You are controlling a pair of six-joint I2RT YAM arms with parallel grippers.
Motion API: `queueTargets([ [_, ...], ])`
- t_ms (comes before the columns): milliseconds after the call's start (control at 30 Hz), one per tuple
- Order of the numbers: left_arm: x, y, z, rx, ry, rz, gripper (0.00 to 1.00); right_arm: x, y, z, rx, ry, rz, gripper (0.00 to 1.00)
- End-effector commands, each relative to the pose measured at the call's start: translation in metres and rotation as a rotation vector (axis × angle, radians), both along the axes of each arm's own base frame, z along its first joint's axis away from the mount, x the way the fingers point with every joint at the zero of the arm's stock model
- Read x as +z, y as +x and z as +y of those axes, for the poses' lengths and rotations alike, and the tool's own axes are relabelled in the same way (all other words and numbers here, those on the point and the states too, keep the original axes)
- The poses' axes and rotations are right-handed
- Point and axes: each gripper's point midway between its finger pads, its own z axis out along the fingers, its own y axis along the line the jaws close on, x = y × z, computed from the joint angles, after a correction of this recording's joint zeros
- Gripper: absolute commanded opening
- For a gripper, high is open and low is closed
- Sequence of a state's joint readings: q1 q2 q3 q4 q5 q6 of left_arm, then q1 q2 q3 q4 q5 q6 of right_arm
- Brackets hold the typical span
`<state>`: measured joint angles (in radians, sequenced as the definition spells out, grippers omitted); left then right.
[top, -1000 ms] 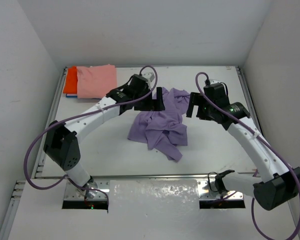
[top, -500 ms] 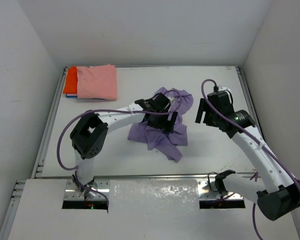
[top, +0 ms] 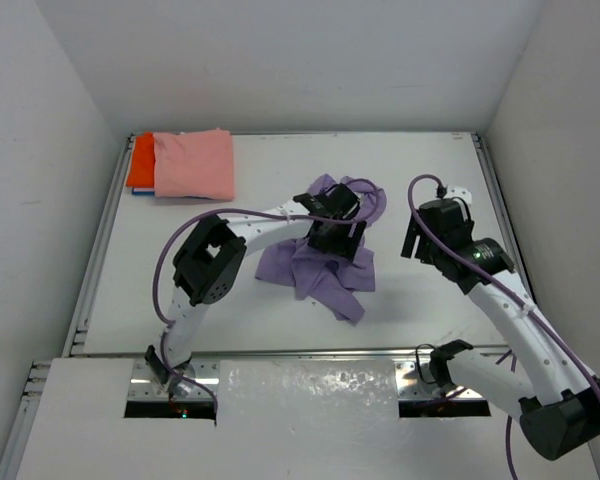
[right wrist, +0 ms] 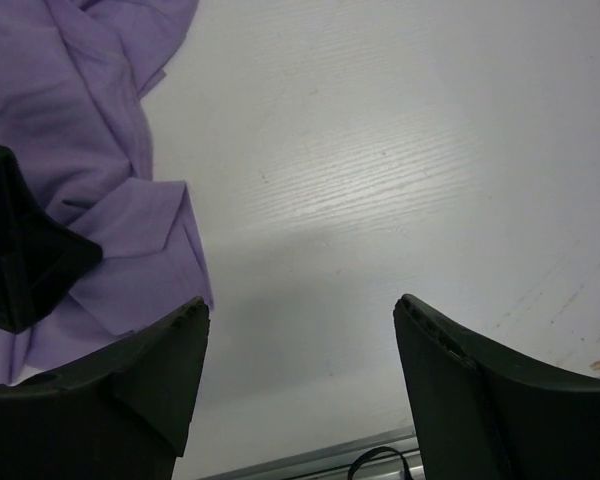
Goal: Fold and stack the t-shirts
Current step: Flatten out the tshirt
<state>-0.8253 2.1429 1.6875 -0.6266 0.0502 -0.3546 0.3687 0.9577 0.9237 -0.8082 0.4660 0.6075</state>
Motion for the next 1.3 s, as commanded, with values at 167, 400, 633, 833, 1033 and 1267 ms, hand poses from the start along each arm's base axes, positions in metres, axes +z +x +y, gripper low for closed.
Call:
queueTargets([
  [167,0.123,0.016,0.041,0.166,-0.123,-0.168,0.78,-0.023,0.034,0.049,0.181,0.158,-0.089,0.71],
  [400,0.116,0.0,0.116,0.31,-0.173,-0.085,0.78,-0.08,0.043,0.082,0.223,0.286,0.003,0.7],
  [633,0.084,-0.021,0.171,0.379,-0.11,-0.039,0.77,-0.122,0.049,0.1,0.245,0.318,0.088,0.68],
  [833,0.072,-0.024,0.186,0.396,-0.141,0.007,0.77,-0.137,0.06,0.116,0.256,0.361,0.121,0.64],
  [1033,0.055,-0.025,0.199,0.398,-0.078,0.017,0.77,-0.148,0.062,0.128,0.259,0.384,0.145,0.61],
  [1267,0.027,-0.031,0.204,0.407,-0.063,0.064,0.77,-0.151,0.069,0.13,0.257,0.357,0.153,0.36],
])
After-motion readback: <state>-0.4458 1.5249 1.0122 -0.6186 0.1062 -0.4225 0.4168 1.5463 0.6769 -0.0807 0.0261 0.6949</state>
